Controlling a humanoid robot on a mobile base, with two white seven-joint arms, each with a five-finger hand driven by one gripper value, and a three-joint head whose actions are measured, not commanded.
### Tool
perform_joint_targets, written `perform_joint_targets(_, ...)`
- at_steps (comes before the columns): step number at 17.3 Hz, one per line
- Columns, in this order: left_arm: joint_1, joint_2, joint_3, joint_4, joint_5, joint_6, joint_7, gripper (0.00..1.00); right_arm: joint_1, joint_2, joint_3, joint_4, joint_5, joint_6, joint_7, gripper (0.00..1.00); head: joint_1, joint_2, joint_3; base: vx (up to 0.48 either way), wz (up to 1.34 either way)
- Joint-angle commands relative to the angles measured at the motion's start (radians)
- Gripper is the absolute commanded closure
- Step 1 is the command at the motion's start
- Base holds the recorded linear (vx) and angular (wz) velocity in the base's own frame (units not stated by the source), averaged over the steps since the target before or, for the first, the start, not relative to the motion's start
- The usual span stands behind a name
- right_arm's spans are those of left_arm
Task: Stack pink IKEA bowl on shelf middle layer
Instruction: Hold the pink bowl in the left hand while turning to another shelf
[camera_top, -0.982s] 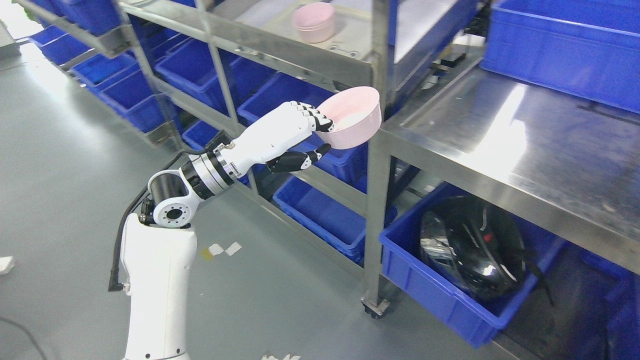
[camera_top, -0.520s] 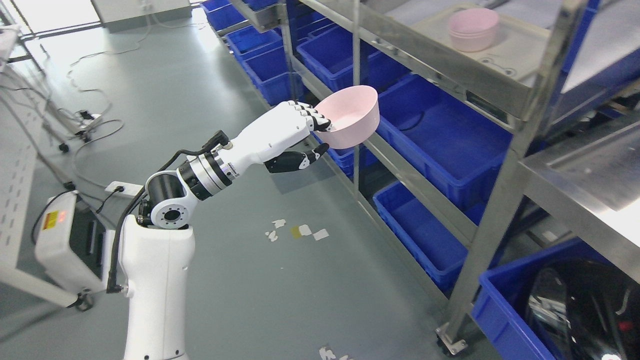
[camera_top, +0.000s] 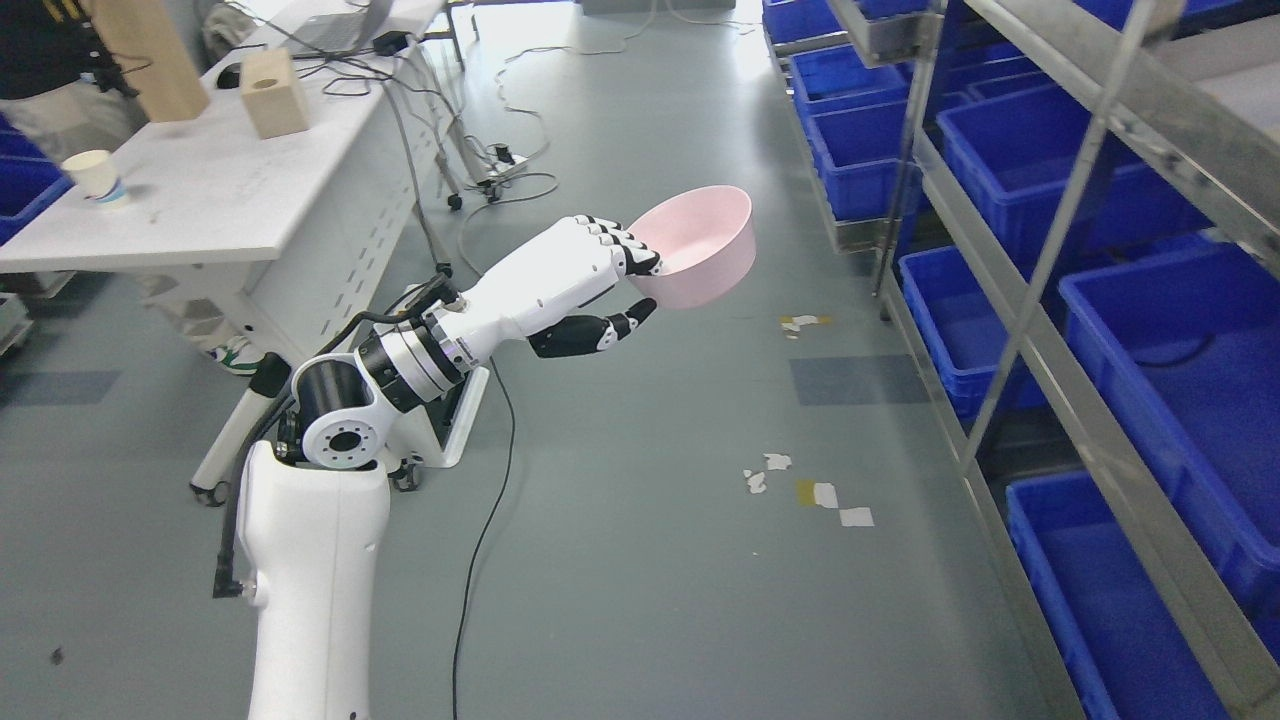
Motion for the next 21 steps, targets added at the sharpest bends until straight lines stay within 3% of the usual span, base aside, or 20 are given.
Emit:
perform_joint_targets(1,0.044,-0.019,0.000,0.000,-0.001,0.003,0.003,0.97,0.022,-0.017,0.000,-0.017,0.000,0.001,0.000,0.00,0.0000,0.000,0.000,0.113,0.71)
perform_joint_targets(11,0.052,-0.020,0.043,0.000,-0.004,0.003,0.003,0.97,0.022,-0.017,0.000,-0.017,0.000,0.001,0.000,0.00,0.0000,0.000,0.000,0.134,0.34)
perform_joint_targets(21,0.052,-0.019,0.046,-0.002,-0.003,0.003,0.003,0.97,0.022,-0.017,0.000,-0.017,0.000,0.001,0.000,0.00,0.0000,0.000,0.000,0.235,-0.07)
